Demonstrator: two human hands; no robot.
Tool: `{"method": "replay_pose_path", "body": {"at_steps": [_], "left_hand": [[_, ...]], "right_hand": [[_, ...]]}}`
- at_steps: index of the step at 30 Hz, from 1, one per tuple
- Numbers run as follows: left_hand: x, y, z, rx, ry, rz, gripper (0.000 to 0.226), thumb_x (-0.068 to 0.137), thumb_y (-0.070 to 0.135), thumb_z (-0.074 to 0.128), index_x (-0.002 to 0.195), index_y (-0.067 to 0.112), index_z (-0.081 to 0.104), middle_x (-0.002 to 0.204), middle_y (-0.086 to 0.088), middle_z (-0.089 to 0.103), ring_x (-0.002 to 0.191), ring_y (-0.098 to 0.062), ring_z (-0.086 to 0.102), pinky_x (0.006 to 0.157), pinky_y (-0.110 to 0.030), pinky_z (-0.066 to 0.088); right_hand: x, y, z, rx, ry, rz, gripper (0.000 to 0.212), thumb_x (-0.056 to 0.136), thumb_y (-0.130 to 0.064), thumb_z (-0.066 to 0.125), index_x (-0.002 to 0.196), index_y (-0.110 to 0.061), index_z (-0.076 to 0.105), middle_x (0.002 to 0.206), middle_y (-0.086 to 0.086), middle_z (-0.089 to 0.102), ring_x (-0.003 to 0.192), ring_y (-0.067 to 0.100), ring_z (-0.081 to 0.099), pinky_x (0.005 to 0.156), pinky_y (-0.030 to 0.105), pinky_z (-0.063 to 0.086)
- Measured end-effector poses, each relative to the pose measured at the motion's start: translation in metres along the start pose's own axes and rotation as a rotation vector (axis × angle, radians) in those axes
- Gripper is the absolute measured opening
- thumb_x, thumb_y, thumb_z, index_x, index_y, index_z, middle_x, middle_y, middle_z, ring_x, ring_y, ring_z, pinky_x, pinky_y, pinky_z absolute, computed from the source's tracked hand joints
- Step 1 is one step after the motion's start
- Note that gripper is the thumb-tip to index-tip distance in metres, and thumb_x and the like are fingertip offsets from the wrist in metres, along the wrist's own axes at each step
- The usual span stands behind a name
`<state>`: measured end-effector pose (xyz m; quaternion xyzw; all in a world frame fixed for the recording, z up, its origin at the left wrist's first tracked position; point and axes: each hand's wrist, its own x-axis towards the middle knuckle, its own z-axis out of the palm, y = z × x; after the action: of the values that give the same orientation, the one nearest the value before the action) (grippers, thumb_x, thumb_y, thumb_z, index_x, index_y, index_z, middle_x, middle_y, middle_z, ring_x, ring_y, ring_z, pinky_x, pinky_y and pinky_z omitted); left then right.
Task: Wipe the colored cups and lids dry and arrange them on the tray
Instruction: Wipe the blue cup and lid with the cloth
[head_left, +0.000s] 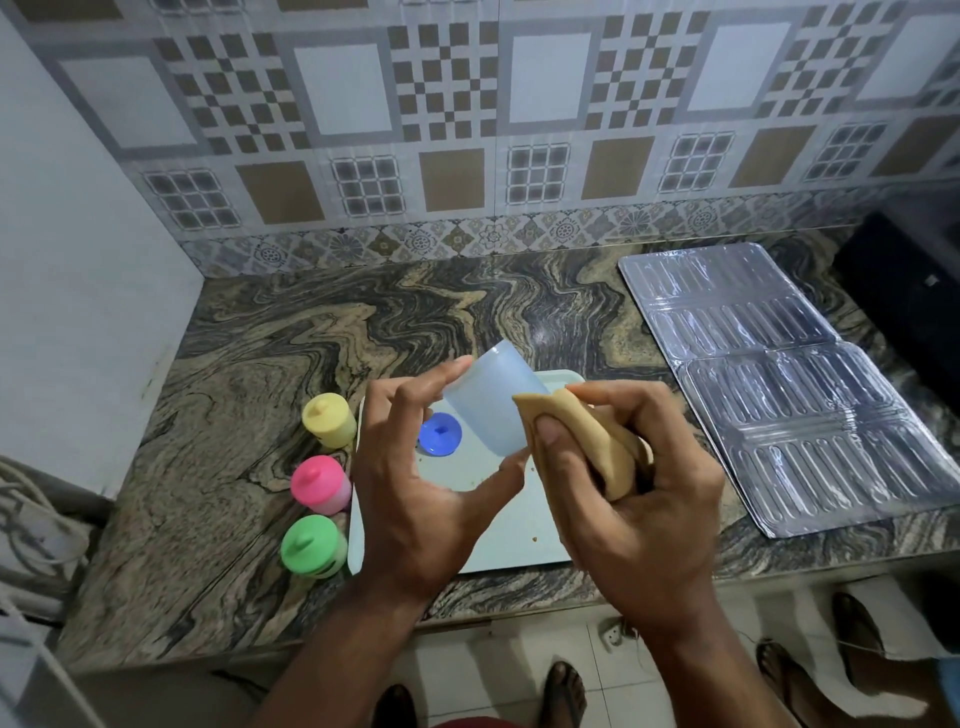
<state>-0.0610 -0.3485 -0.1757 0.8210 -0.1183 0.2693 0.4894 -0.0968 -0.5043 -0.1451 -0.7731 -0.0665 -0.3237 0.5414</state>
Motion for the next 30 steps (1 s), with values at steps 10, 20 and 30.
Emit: {"method": "replay_pose_path", "body": {"at_steps": [10, 20, 30], "left_hand": [[-0.007, -0.001, 0.001, -0.027, 0.0, 0.114, 0.071, 0.069, 0.033, 0.095, 0.131, 0.025, 0.061, 0.117, 0.011, 0.055, 0.103, -0.007, 0.058, 0.088, -0.021, 0.047], [-0.012, -0.009, 0.003, -0.155, 0.064, 0.032, 0.071, 0.067, 0.022, 0.092, 0.129, 0.024, 0.058, 0.121, -0.006, 0.059, 0.106, -0.031, 0.06, 0.089, -0.046, 0.053], [-0.008, 0.004, 0.003, 0.071, 0.045, 0.034, 0.075, 0.062, 0.023, 0.099, 0.128, 0.02, 0.063, 0.117, -0.005, 0.06, 0.109, -0.007, 0.056, 0.09, -0.014, 0.041]], "right_hand": [[0.013, 0.007, 0.017, -0.072, 0.162, 0.138, 0.017, 0.091, -0.028, 0.085, 0.093, -0.018, 0.071, 0.083, -0.007, 0.075, 0.072, 0.016, 0.072, 0.063, 0.04, 0.058], [0.018, 0.015, 0.007, 0.103, 0.165, 0.308, 0.013, 0.091, -0.034, 0.081, 0.091, -0.03, 0.068, 0.074, -0.005, 0.074, 0.055, 0.024, 0.069, 0.049, 0.046, 0.059], [0.007, 0.009, -0.001, 0.16, 0.143, 0.276, 0.013, 0.092, -0.037, 0.078, 0.098, -0.028, 0.073, 0.079, -0.002, 0.075, 0.056, 0.03, 0.07, 0.049, 0.052, 0.059]]}}
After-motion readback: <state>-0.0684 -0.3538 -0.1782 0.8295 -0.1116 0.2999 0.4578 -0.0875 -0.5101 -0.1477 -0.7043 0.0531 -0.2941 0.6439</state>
